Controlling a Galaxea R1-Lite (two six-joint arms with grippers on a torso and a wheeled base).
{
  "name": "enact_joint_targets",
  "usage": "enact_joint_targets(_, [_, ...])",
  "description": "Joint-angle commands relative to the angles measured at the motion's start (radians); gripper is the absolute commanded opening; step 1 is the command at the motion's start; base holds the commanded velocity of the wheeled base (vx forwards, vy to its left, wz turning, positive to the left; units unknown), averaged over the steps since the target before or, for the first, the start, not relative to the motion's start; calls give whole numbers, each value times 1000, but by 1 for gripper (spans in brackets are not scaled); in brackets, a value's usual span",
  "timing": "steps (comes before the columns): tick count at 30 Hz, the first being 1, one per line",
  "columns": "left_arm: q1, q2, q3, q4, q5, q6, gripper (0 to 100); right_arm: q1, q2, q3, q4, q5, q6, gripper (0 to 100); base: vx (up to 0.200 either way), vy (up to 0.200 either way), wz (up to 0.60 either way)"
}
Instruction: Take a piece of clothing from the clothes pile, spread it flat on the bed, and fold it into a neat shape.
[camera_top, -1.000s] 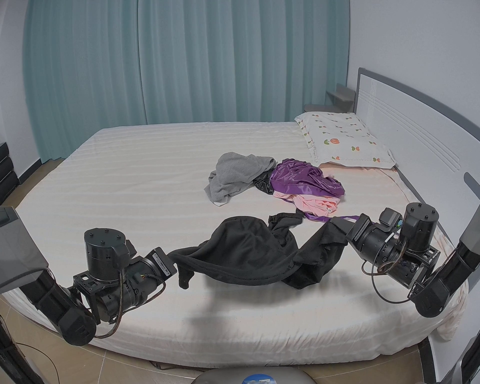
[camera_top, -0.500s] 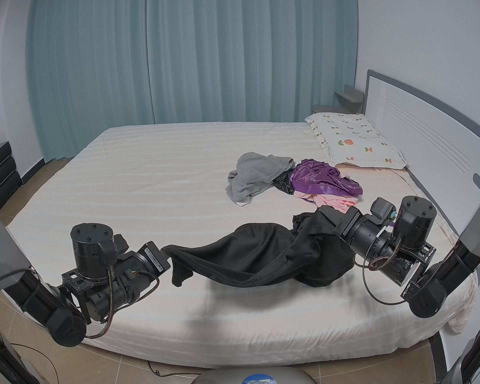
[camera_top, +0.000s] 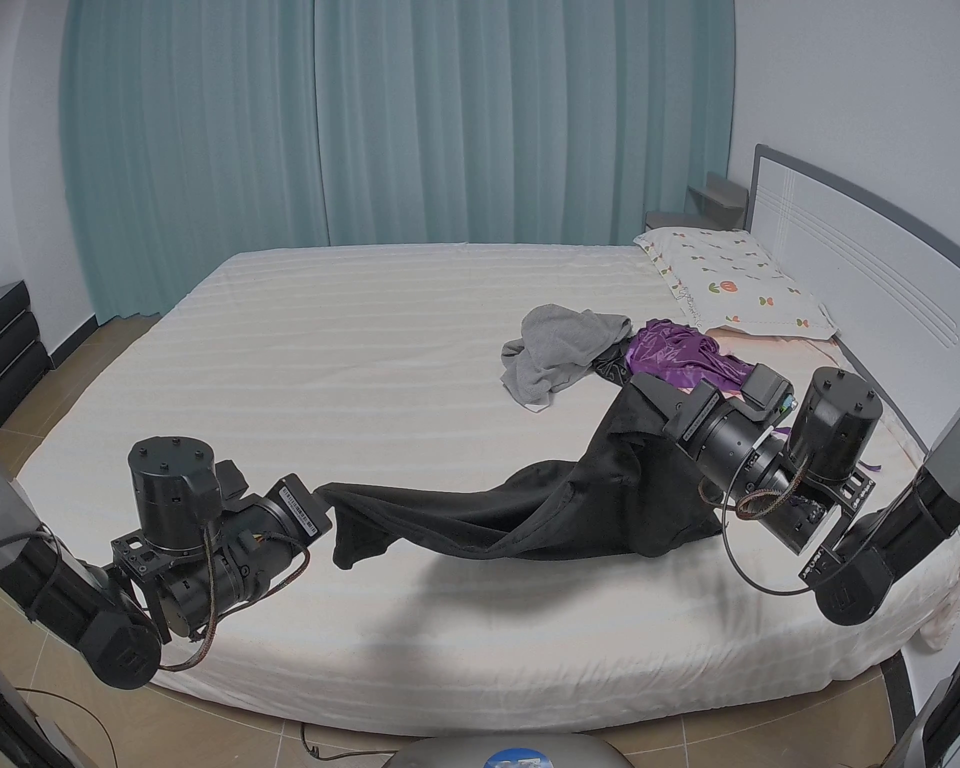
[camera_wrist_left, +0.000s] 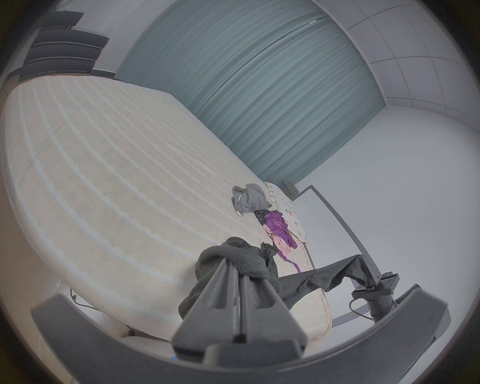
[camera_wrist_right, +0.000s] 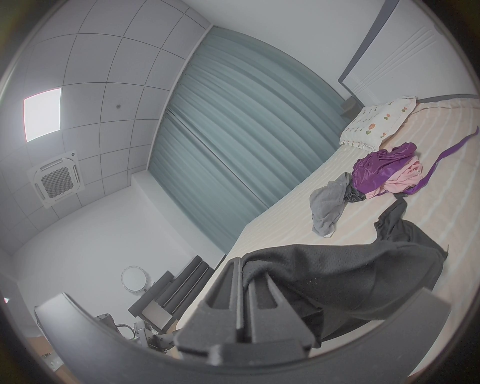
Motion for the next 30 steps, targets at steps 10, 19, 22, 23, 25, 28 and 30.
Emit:
enact_joint_targets(10, [1, -10, 1, 2, 0, 0, 0, -55, 38, -22, 3, 9, 7, 0, 0, 200, 0])
enact_joint_targets(19, [1, -24, 0, 3, 0, 0, 0, -41, -12, -25, 1, 3, 5, 0, 0, 200, 0])
enact_joint_targets(22, [2, -33, 0, 3, 0, 0, 0, -44, -18, -18, 1, 1, 5, 0, 0, 200, 0])
enact_joint_targets(23, [2, -33, 0, 3, 2, 0, 0, -46, -18, -15, 1, 1, 5, 0, 0, 200, 0])
enact_joint_targets(25, [1, -33, 0, 3, 0, 0, 0, -46, -18, -12, 1, 1, 5, 0, 0, 200, 0])
enact_joint_targets(28, [1, -30, 0, 5, 0, 0, 0, -47, -21, -3, 0, -2, 8, 0, 0, 200, 0])
enact_joint_targets(30, [1, -30, 0, 5, 0, 0, 0, -50, -24, 8, -2, -2, 8, 0, 0, 200, 0])
